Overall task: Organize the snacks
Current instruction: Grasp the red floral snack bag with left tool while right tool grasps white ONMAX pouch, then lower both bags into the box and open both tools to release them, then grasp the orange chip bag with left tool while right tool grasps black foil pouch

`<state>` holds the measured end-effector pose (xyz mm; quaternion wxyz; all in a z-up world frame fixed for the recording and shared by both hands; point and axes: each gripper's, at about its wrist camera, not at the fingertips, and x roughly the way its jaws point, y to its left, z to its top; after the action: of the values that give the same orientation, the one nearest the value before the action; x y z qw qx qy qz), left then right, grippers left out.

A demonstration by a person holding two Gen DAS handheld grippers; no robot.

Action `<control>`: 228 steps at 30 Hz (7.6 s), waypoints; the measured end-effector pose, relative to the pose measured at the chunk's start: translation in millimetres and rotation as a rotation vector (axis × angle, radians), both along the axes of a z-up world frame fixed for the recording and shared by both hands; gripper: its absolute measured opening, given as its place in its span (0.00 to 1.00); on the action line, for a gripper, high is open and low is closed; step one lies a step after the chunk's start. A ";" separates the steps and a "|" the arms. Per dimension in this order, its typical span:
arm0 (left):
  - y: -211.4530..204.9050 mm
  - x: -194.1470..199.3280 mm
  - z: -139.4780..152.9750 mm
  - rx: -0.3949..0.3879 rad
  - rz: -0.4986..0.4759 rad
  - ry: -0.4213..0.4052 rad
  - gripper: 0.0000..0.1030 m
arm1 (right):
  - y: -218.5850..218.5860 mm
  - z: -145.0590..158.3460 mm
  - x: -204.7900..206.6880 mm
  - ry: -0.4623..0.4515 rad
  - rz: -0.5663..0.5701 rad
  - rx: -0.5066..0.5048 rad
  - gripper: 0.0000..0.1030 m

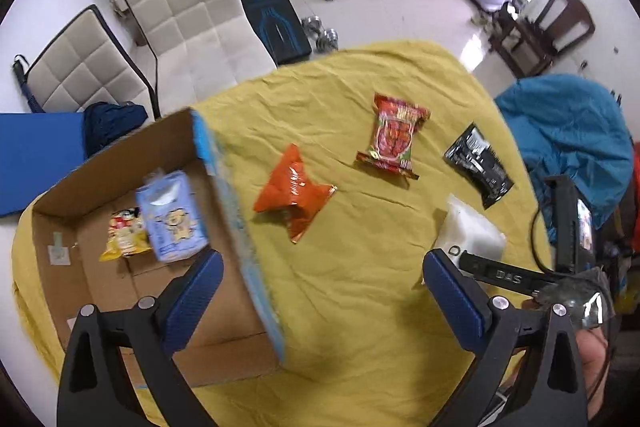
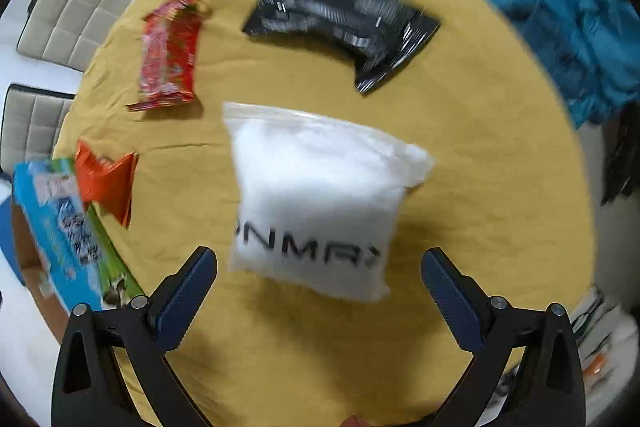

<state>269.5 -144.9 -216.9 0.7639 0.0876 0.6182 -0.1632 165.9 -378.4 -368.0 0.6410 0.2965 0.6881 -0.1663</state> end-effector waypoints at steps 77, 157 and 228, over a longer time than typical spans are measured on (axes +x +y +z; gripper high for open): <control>107.4 -36.4 72.9 -0.174 0.244 -0.037 0.41 | 148.6 200.0 51.7 -0.303 0.537 -0.004 0.72; 305.3 87.5 -112.6 0.063 0.395 0.281 1.00 | 390.6 15.2 151.8 0.075 0.659 -0.011 1.00; -33.0 70.0 -139.2 -0.020 0.482 0.265 0.94 | -78.7 52.2 52.4 -0.152 0.376 -0.266 1.00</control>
<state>339.4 -178.0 -356.0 0.6941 -0.0917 0.7140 0.0070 218.3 -457.1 -315.8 0.7441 0.0878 0.6530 -0.1106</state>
